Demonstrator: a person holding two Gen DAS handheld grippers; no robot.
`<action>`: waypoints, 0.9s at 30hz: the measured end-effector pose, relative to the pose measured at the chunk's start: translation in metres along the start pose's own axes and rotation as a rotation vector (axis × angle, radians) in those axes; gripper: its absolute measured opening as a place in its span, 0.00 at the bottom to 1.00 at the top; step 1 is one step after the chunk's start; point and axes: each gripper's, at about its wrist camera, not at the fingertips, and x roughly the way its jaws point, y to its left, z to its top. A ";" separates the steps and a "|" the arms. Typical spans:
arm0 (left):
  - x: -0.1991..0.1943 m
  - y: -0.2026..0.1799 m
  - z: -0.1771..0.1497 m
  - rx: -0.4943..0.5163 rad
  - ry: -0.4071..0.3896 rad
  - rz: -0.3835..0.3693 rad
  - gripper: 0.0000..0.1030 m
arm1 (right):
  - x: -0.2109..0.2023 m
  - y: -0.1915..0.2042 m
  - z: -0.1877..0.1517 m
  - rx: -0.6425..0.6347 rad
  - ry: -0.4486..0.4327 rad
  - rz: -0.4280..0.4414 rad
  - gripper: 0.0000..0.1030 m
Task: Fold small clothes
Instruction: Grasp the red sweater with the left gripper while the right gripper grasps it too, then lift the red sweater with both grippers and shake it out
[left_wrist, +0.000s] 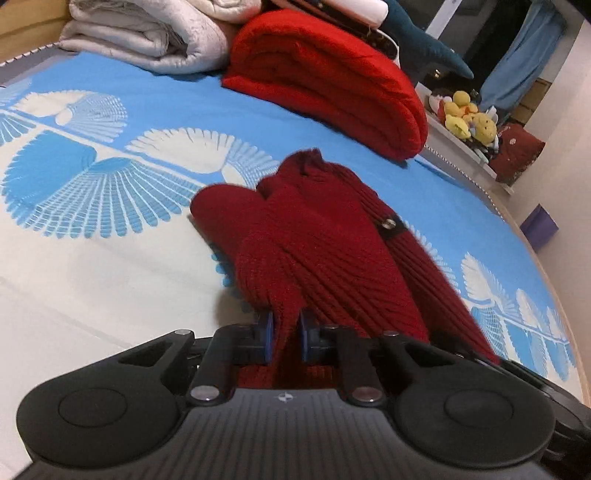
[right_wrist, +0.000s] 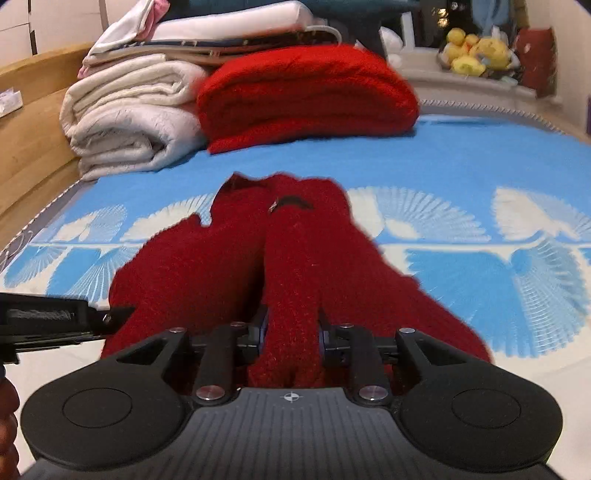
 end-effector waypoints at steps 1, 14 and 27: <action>-0.005 0.000 -0.001 0.005 -0.012 0.019 0.13 | -0.009 -0.001 0.000 -0.007 -0.008 -0.016 0.20; -0.173 0.021 -0.047 0.181 -0.087 -0.003 0.12 | -0.213 -0.035 -0.117 0.099 0.154 -0.037 0.29; -0.155 0.063 -0.079 0.234 -0.047 -0.027 0.22 | -0.096 -0.066 0.030 0.082 0.051 0.017 0.93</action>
